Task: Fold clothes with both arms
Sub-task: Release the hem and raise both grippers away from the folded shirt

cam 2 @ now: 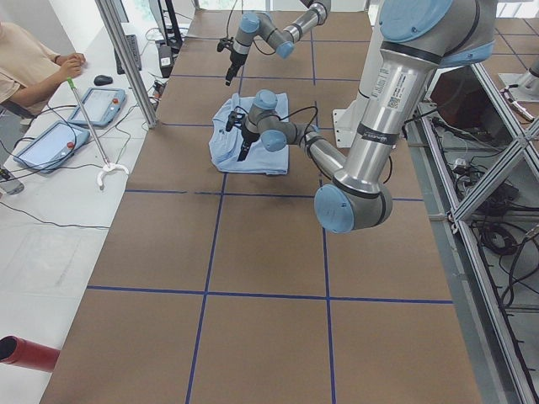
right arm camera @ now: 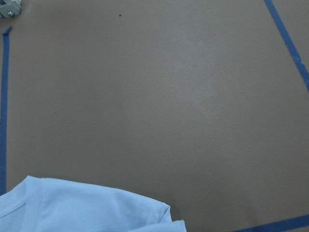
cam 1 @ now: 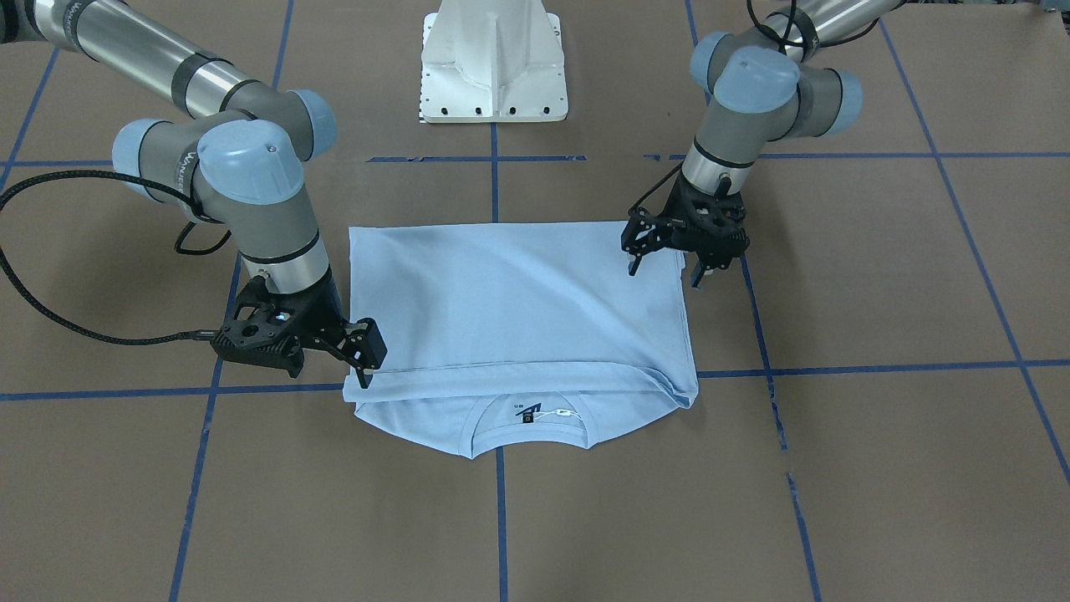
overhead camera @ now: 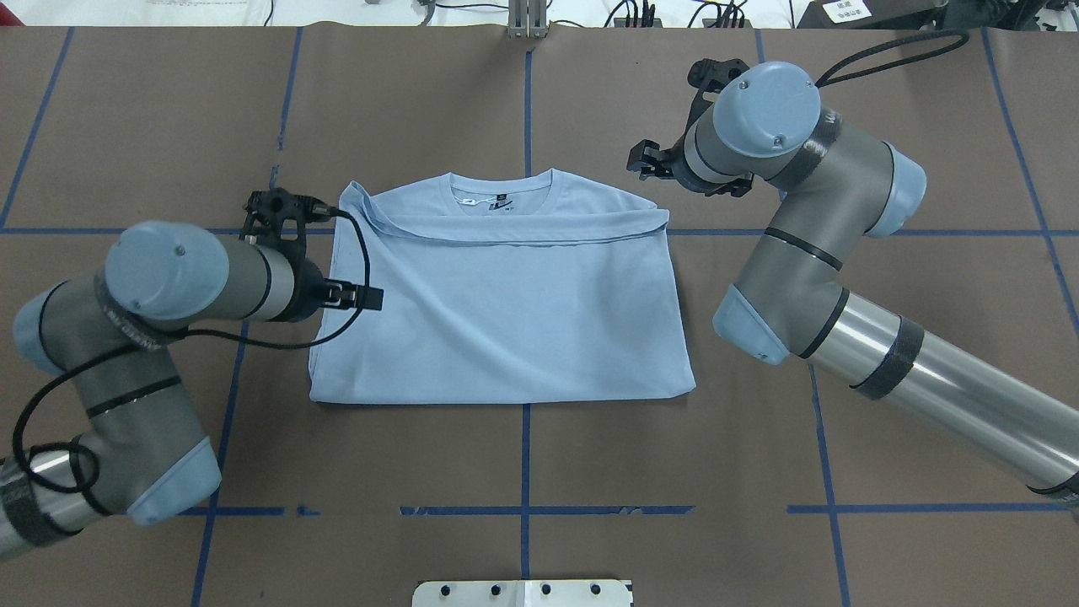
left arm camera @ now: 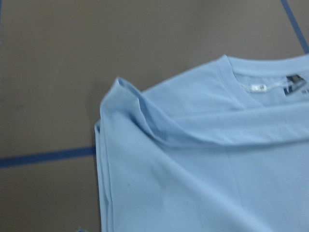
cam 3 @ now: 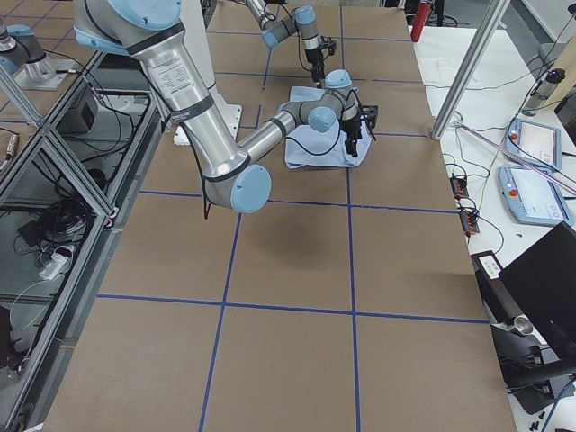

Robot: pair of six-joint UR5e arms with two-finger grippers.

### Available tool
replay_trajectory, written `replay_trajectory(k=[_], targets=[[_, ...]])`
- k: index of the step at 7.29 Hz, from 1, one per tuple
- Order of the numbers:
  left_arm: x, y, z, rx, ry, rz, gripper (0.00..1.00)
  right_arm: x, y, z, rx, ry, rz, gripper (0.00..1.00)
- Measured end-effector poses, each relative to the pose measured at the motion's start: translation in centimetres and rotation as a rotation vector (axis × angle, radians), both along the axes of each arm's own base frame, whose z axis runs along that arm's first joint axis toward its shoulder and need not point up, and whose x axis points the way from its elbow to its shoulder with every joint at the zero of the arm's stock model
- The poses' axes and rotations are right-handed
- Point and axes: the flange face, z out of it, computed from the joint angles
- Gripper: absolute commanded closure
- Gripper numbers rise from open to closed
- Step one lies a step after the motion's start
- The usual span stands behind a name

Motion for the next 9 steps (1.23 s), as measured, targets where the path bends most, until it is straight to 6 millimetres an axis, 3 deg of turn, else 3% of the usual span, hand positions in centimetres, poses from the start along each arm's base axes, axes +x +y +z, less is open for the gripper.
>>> replay_trajectory(k=[2, 3, 4, 6, 7, 9], targets=[[0.4, 5.0, 1.3, -0.059, 0.011, -0.014, 0.34, 0.3, 0.0, 0.2, 0.004, -0.01, -0.005, 0.0], [0.7, 6.5, 2.1, -0.086, 0.006, -0.036, 0.45, 0.3, 0.0, 0.2, 0.004, -0.011, -0.005, 0.0], [1.2, 7.5, 3.1, -0.108, -0.006, -0.053, 0.45, 0.4, 0.0, 0.2, 0.004, -0.011, -0.005, 0.0], [1.8, 8.4, 4.0, -0.126, -0.019, -0.063, 0.5, 0.4, 0.0, 0.2, 0.004, -0.011, -0.004, 0.0], [1.8, 8.5, 4.2, -0.128, -0.021, -0.064, 0.63, 0.4, 0.0, 0.2, 0.004, -0.011, -0.004, 0.0], [1.9, 8.5, 4.3, -0.131, -0.025, -0.065, 0.99, 0.4, -0.1, 0.3, 0.005, -0.01, -0.002, 0.0]])
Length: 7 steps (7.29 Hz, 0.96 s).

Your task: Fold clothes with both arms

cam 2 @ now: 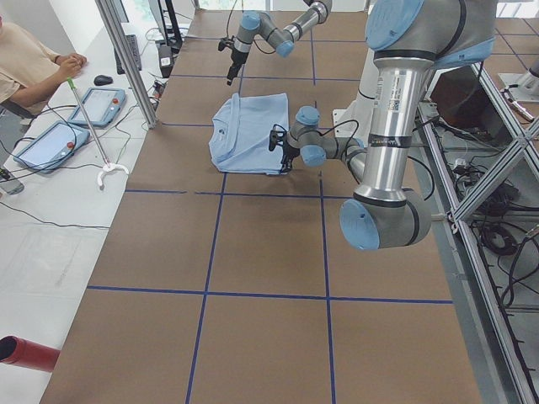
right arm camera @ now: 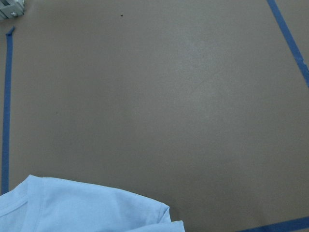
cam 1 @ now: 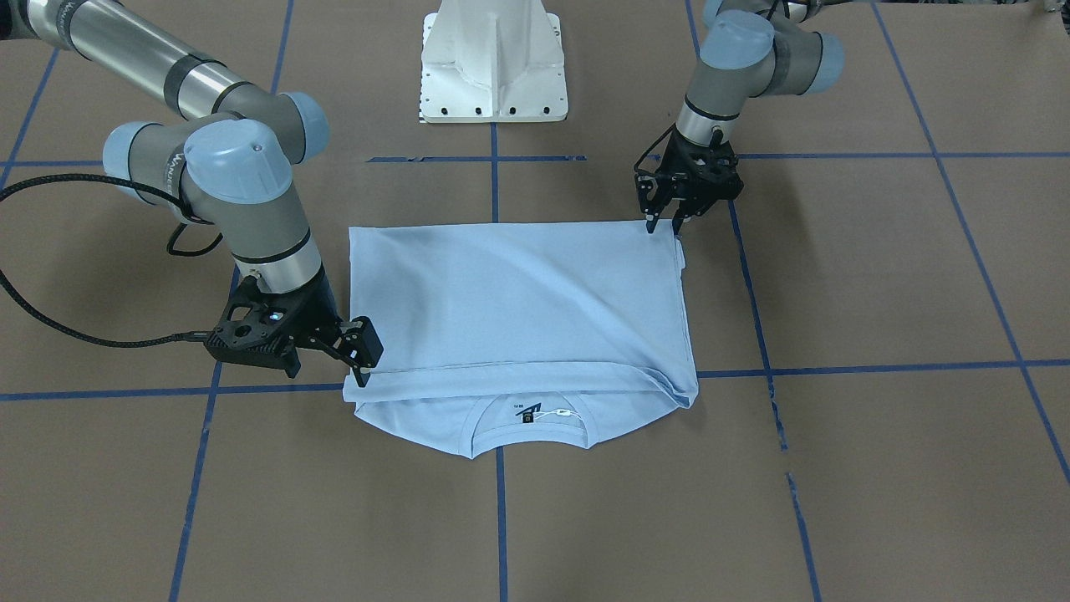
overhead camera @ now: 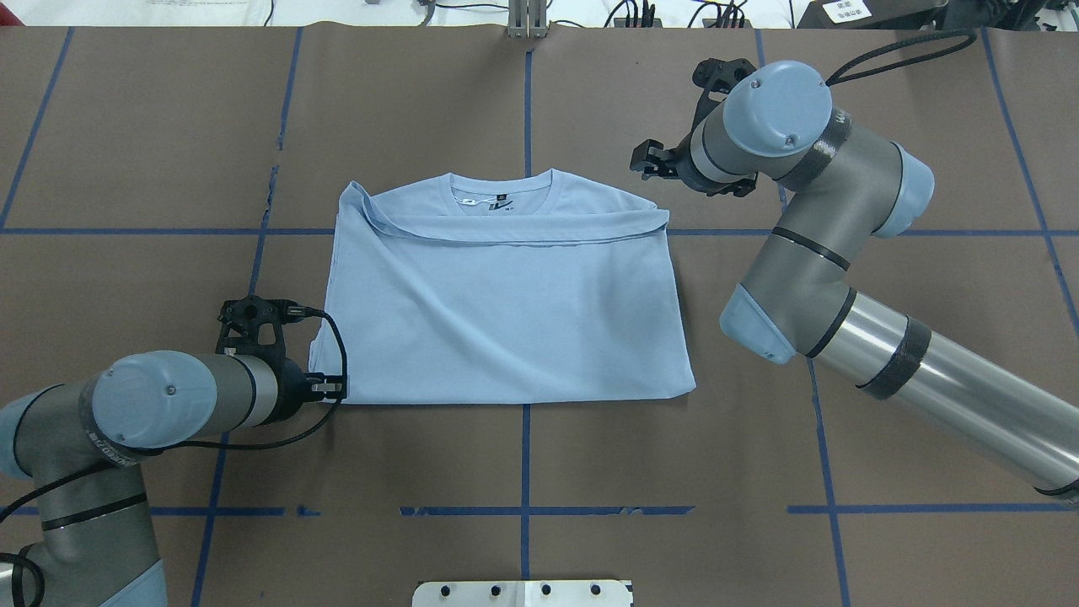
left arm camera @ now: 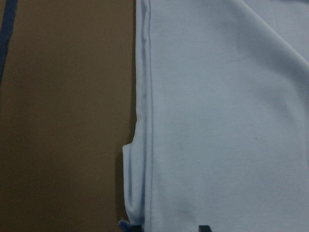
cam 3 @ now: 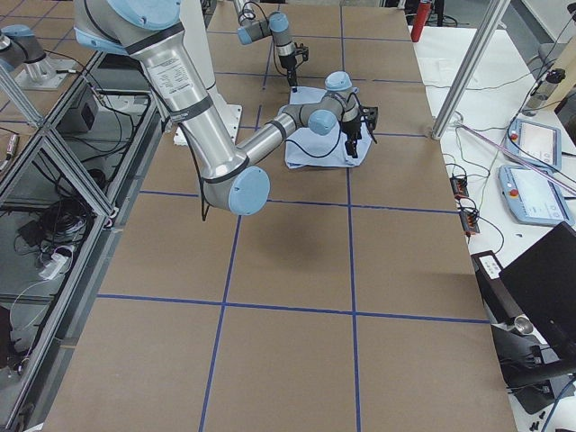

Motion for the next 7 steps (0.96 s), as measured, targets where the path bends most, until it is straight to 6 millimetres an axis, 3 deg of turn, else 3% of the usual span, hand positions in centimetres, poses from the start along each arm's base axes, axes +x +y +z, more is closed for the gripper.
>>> replay_trajectory(k=[4, 5, 6, 7], targets=[[-0.5, -0.3, 0.5, 0.01, -0.017, 0.003, 1.0, 0.0, 0.0, 0.1, -0.001, 0.002, 0.001, 0.0], [-1.3, -1.3, 1.0, 0.039, -0.038, 0.005, 1.0, 0.0, 0.0, 0.1, -0.001, 0.002, 0.001, 0.0], [-2.9, -3.8, 1.8, 0.089, -0.078, -0.002, 1.0, 0.0, 0.0, 0.2, -0.001, 0.002, 0.001, 0.0], [-4.9, -7.7, 3.6, 0.134, -0.142, -0.021, 1.0, 0.0, 0.0, 0.1, -0.001, 0.002, 0.001, 0.0]])
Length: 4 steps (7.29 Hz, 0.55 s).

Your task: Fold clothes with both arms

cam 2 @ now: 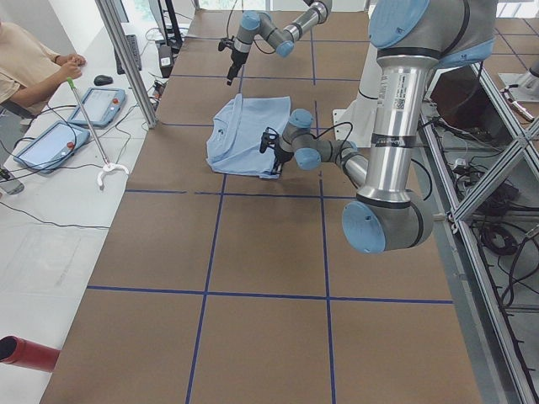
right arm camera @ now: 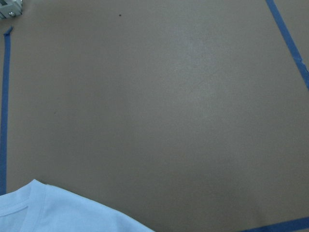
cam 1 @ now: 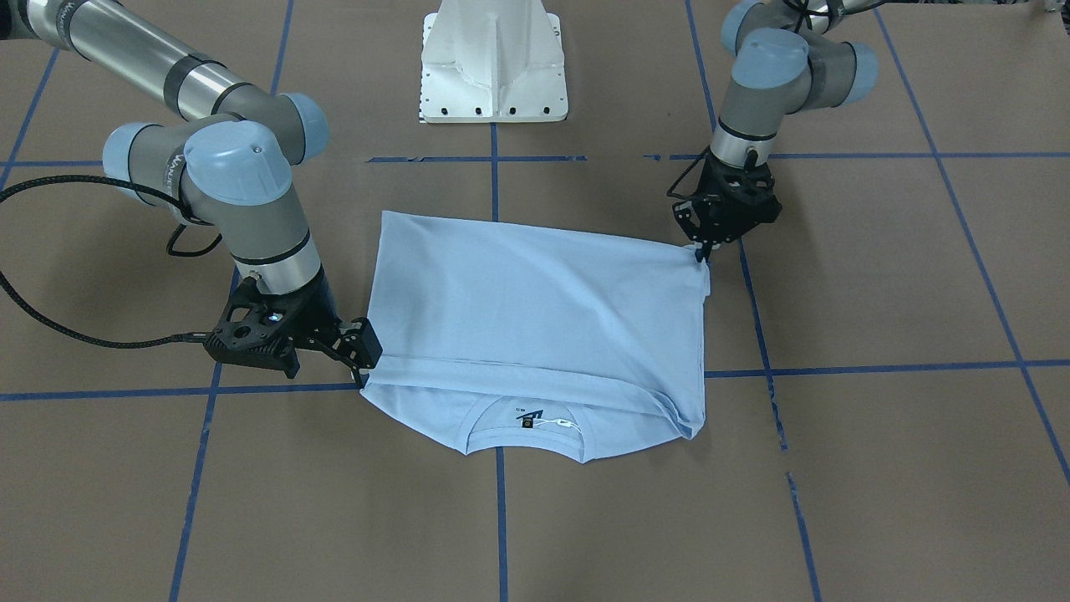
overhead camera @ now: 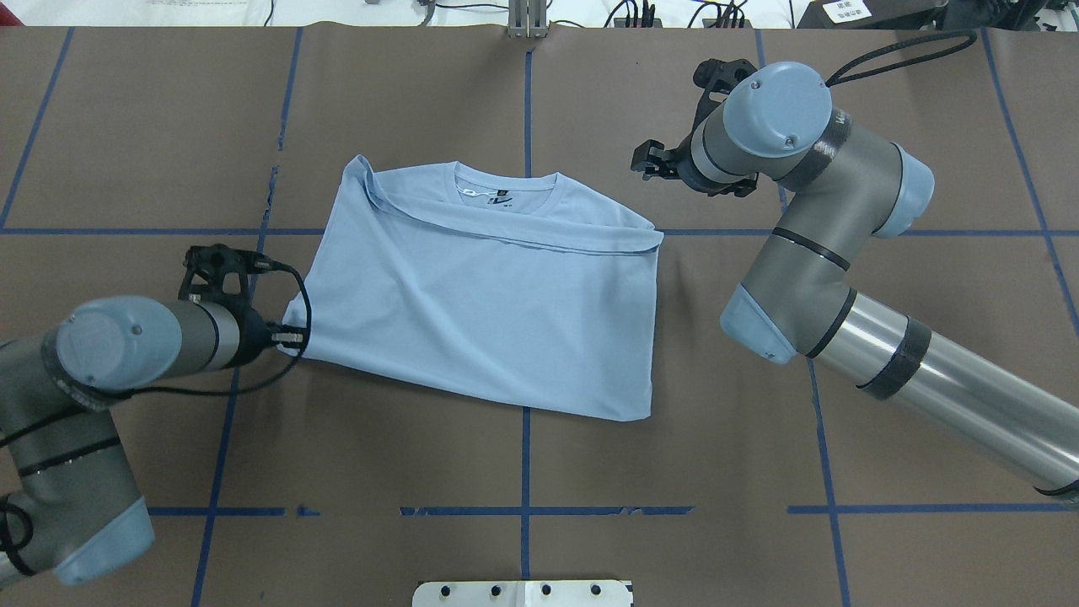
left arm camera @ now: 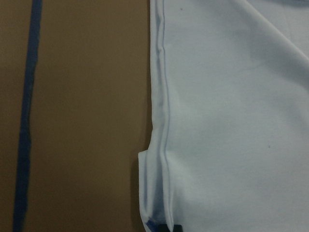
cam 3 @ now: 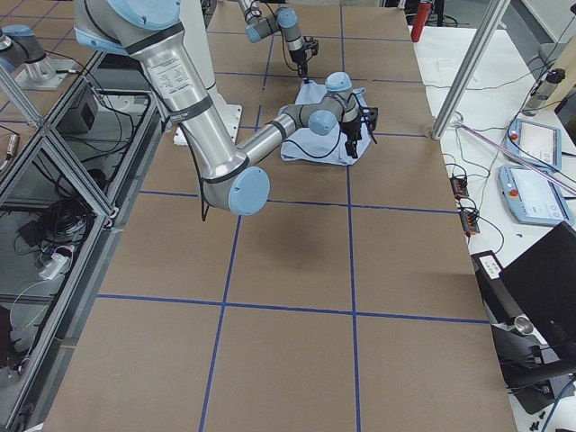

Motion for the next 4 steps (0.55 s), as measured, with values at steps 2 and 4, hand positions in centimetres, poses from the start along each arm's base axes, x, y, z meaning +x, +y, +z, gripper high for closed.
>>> replay_trajectory(k=[2, 4], targets=[[-2.4, -11.2, 2.2, 0.07, -0.116, -0.059, 1.0, 0.0, 0.0, 0.0, -0.001, 0.001, 0.0, 0.0], [-2.5, -23.3, 3.3, 0.116, -0.169, -0.117, 1.0, 0.0, 0.0, 0.0, 0.0, 0.0, 0.003, 0.0]])
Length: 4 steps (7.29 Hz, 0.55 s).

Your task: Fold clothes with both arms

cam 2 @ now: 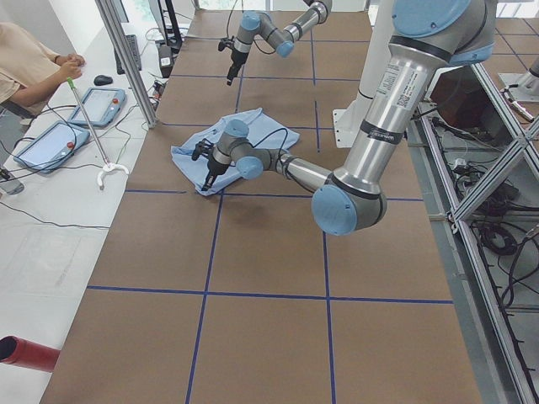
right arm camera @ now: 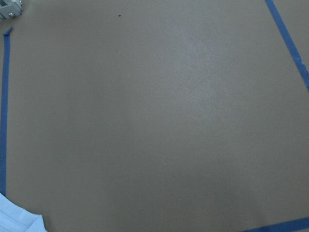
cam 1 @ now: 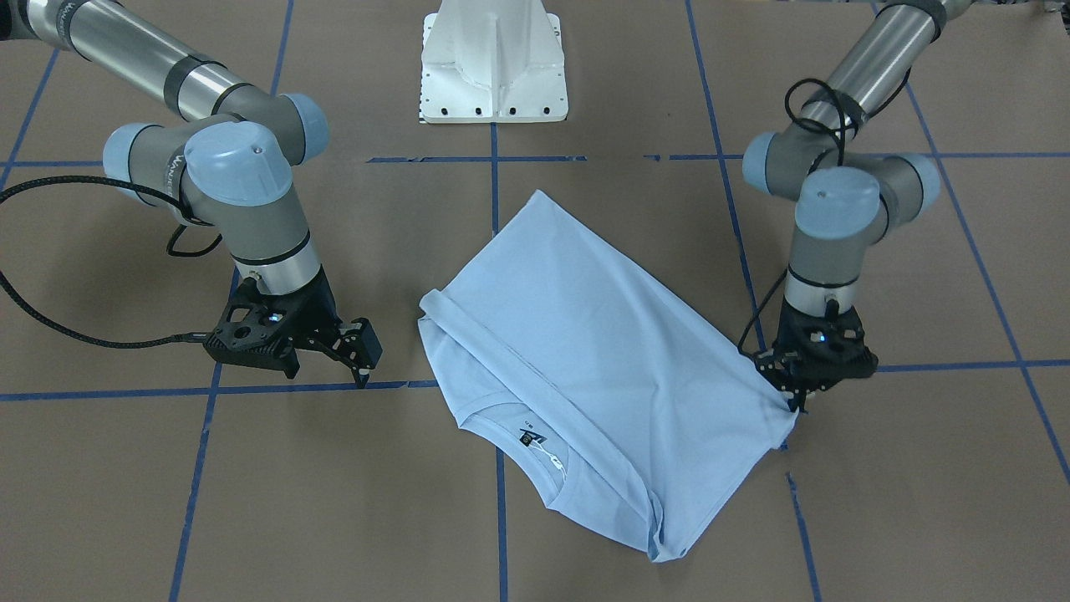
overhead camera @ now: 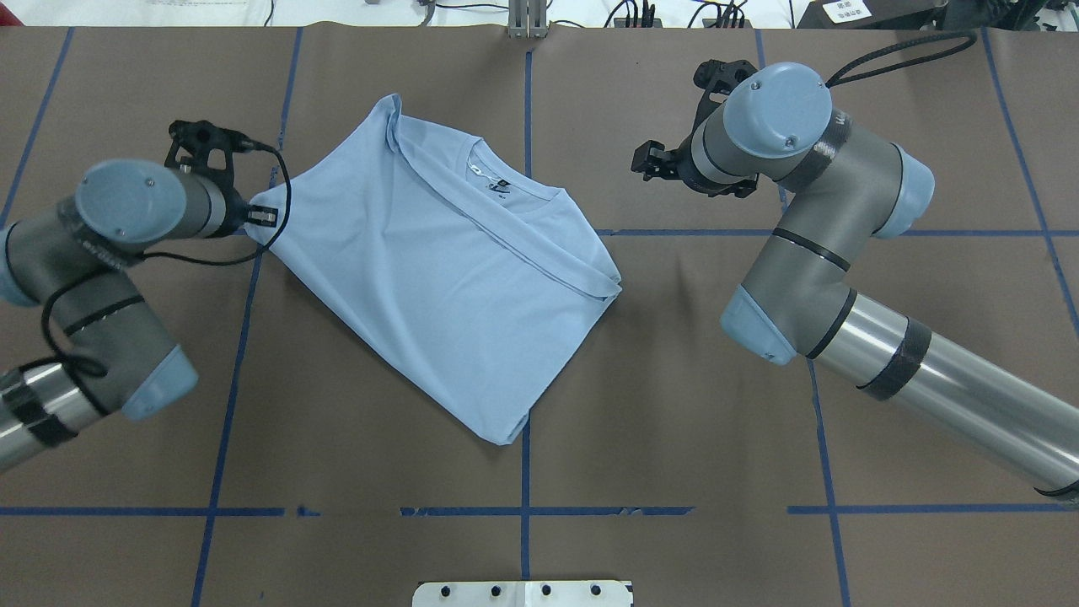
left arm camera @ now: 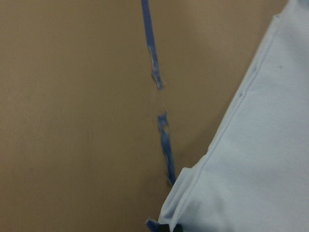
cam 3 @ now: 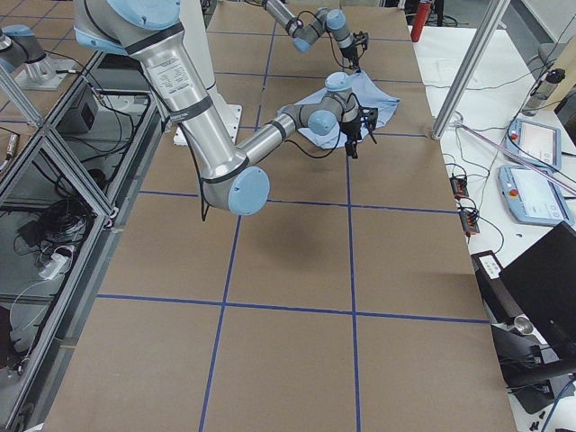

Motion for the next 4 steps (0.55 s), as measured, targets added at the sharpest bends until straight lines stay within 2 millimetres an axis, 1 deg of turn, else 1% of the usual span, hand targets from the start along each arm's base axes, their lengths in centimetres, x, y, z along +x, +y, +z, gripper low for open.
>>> replay_trajectory(k=[1, 2, 3, 4], targets=[[-0.8, -4.7, 0.5, 0.031, -0.023, -0.012, 1.0, 0.0, 0.0, -0.1, 0.0, -0.001, 0.002, 0.0], [-2.2, -7.1, 0.9, 0.055, -0.044, -0.015, 0.02, 0.0, 0.0, -0.2, 0.0, -0.004, 0.004, 0.0], [-3.4, -7.9, 1.5, 0.075, -0.052, -0.013, 0.0, -0.3, 0.2, -0.4, -0.001, -0.007, 0.003, 0.0], [-4.3, -7.5, 1.6, 0.104, -0.036, -0.003, 0.0, -1.1, 0.5, -1.0, 0.002, -0.013, -0.002, 0.01]])
